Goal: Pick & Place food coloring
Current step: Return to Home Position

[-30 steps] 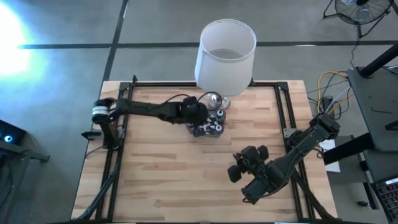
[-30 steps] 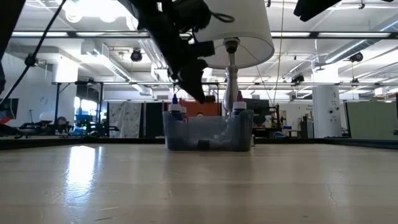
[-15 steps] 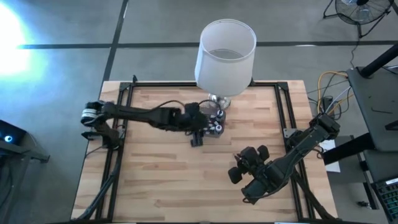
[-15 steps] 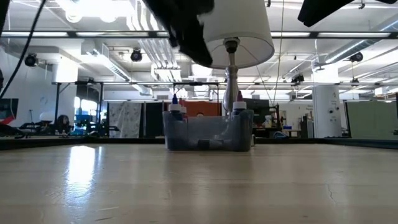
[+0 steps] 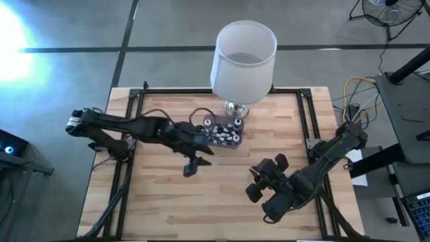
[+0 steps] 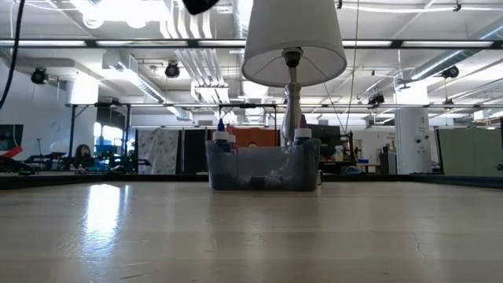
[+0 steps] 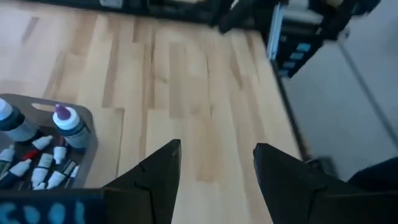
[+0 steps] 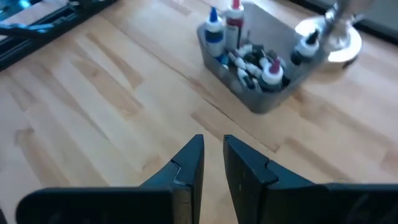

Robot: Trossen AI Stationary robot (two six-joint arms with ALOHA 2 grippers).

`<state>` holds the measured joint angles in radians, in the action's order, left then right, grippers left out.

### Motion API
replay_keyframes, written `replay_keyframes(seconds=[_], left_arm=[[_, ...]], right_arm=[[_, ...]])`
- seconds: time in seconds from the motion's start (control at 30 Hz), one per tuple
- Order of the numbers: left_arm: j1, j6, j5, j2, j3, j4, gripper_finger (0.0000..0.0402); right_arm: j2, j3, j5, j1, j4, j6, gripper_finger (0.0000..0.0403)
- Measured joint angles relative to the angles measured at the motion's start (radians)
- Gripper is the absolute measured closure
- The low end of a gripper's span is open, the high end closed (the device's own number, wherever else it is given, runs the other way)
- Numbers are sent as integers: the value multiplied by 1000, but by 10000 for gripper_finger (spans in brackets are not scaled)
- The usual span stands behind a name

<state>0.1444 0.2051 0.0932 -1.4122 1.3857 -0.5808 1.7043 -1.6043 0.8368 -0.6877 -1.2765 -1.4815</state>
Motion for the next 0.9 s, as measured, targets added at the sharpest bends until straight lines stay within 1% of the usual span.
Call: replay_keyframes(seconds=[0.07,0.17,0.3,0.37,0.43,0.5,0.6,0.7,0.77,0.9], left_arm=[[-5,47,-9,33,0,3,223],[-7,181,-56,72,0,3,223],[15,191,-68,117,0,4,223],[23,196,-61,139,0,4,223],[33,208,-60,153,0,5,223],[50,208,-62,162,0,4,223],[85,207,-55,173,0,16,223],[116,203,-40,173,-2,79,223],[135,200,-38,164,-27,171,223],[159,232,-31,163,-160,395,223]], right_arm=[[-9,-16,1,7,0,48,346],[-33,-18,0,13,-1,75,346],[-68,-15,-9,12,-4,39,346],[-80,-14,-62,7,-3,38,346],[-87,-13,-119,2,14,-5,346],[-88,-13,-142,-14,59,33,346],[-87,-11,-184,-32,187,159,346],[-97,13,-221,-34,310,268,346],[-110,44,-230,-30,368,313,346],[-160,162,-256,-20,520,356,346]])
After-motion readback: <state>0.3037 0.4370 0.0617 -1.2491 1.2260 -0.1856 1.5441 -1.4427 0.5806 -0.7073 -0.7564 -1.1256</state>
